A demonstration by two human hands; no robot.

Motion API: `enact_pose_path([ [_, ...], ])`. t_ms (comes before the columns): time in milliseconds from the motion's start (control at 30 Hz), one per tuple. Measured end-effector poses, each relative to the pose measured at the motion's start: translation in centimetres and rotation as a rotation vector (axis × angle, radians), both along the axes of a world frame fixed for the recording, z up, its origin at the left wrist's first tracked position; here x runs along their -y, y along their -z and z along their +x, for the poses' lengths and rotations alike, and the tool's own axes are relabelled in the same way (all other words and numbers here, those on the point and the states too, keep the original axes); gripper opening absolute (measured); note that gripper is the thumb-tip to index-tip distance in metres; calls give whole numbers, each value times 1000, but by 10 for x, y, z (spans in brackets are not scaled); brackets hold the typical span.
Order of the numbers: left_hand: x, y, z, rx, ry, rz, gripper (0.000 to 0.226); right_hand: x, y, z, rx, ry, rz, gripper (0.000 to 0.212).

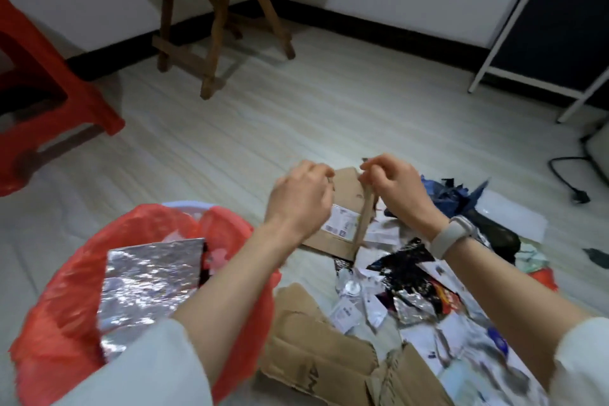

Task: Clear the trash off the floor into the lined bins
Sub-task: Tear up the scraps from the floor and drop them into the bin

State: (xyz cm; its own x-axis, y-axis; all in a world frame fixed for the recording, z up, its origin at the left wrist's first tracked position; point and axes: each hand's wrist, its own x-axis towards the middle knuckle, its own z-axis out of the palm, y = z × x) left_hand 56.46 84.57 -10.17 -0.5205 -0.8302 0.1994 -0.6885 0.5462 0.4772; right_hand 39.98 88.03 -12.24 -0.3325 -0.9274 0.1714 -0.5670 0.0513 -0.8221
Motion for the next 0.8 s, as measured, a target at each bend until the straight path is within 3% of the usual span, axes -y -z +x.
enact_pose_path([
  [167,-39,71,-79,131,148,222,30,-49,66,-68,-130,150,257,23],
  [267,-61,118,-94,182,169,312,34,-76,120,-91,-284,86,465,23],
  [333,-70,143,-90,240,153,308,35,-88,156,-97,-363,-74,566,41],
  [433,-67,169,-74,325,103,272,39,-99,193,-88,-533,-320,782,90],
  [533,-64,182,-61,340,58,286,42,-105,214,-77,-660,-419,897,106],
  [667,-69,191,-56,346,68,329,41,-103,212,-87,-662,-377,794,75],
  [800,-72,200,-60,280,103,338,39,-107,196,-101,-453,-187,657,51],
])
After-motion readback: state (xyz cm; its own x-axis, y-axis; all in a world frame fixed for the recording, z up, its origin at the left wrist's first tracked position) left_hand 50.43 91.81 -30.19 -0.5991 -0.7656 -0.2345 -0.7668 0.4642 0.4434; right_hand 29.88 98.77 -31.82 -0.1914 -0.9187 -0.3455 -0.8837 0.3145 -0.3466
